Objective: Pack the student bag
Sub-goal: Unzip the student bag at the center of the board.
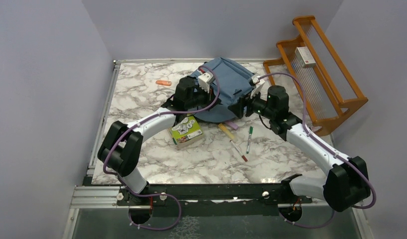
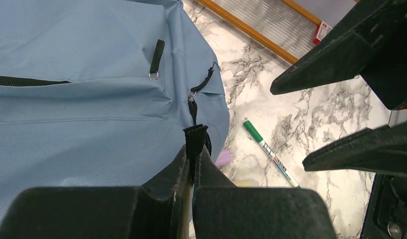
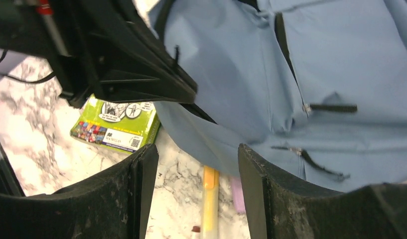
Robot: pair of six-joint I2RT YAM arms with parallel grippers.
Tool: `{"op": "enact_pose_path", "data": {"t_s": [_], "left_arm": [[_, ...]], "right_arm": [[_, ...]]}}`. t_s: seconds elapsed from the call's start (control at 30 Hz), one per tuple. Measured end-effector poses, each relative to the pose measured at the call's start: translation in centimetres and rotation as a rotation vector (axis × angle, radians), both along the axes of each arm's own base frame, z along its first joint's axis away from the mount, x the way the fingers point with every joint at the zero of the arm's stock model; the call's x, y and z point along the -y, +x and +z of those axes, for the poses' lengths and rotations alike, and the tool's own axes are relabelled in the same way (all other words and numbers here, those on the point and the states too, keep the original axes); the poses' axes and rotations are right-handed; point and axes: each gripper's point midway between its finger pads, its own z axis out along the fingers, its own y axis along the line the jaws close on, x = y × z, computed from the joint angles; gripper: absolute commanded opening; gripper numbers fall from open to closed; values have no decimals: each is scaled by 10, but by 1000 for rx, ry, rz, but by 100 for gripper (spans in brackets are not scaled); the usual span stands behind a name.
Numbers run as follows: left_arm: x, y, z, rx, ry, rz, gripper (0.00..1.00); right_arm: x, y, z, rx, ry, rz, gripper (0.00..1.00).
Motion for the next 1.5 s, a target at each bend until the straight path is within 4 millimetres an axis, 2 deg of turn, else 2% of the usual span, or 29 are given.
{"op": "enact_pose_path", "data": {"t_s": [0.13, 0.47, 0.63, 0.87, 0.97, 1.13, 1.17, 1.37, 1.43, 1.5], "left_arm": [[0, 0, 0, -8, -3, 2, 0], [-3, -6, 3, -13, -12, 5, 0], [-3, -7, 7, -12, -21, 6, 0], [-3, -8, 7, -22, -27, 7, 0], [-3, -8, 7, -27, -30, 8, 0], [-3, -8, 7, -32, -34, 10, 0], [-3, -8, 7, -32, -34, 11, 0], [-12, 1, 4, -45, -14, 65, 0], [-21, 7, 2, -58, -5, 98, 0], [-38, 19, 4, -64, -6, 154, 0]], "right_arm": [[-13, 1, 5, 107, -50, 138, 64], [-36, 25, -13, 224, -182, 341, 62], [-45, 28, -21, 236, -198, 421, 58], [-47, 24, -47, 181, -216, 471, 52], [-47, 24, -54, 169, -222, 478, 40], [-47, 25, -58, 163, -227, 478, 6], [-47, 26, -58, 163, -228, 475, 2], [-41, 26, -63, 154, -243, 431, 1], [-37, 27, -67, 140, -256, 405, 1], [-33, 28, -68, 134, -267, 379, 1]]}}
